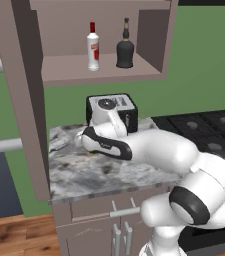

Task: Sort all alcoholic drinks to one cabinet, and non-alcoholic drinks to the other.

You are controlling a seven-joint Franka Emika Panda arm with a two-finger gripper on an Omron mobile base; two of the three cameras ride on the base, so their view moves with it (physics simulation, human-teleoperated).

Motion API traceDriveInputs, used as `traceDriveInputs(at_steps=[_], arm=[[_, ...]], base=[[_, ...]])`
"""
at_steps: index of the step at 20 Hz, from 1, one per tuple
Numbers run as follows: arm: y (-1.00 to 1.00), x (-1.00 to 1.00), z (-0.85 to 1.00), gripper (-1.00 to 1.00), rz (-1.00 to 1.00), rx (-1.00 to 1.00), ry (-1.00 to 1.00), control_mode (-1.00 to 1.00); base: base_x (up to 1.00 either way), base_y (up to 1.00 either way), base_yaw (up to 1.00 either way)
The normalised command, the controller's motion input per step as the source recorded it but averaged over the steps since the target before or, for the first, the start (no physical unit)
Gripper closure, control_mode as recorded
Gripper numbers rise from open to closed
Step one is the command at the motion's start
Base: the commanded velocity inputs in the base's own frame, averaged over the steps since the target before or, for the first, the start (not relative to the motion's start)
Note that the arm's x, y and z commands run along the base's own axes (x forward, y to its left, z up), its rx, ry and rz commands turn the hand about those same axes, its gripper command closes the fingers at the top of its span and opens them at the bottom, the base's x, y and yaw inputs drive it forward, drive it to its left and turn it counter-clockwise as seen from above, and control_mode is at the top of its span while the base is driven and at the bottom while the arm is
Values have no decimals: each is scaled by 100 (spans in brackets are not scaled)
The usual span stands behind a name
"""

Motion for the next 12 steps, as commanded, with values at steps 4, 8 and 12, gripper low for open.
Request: traceDriveInputs(at_steps=[4, 8, 12], arm=[[-26, -26, 31, 100, -4, 0, -2, -100], [-24, -29, 34, 100, -4, 0, -3, -100], [-27, -25, 32, 100, -2, 0, -3, -100]], base=[[0, 0, 0], [0, 0, 0], [0, 0, 0]])
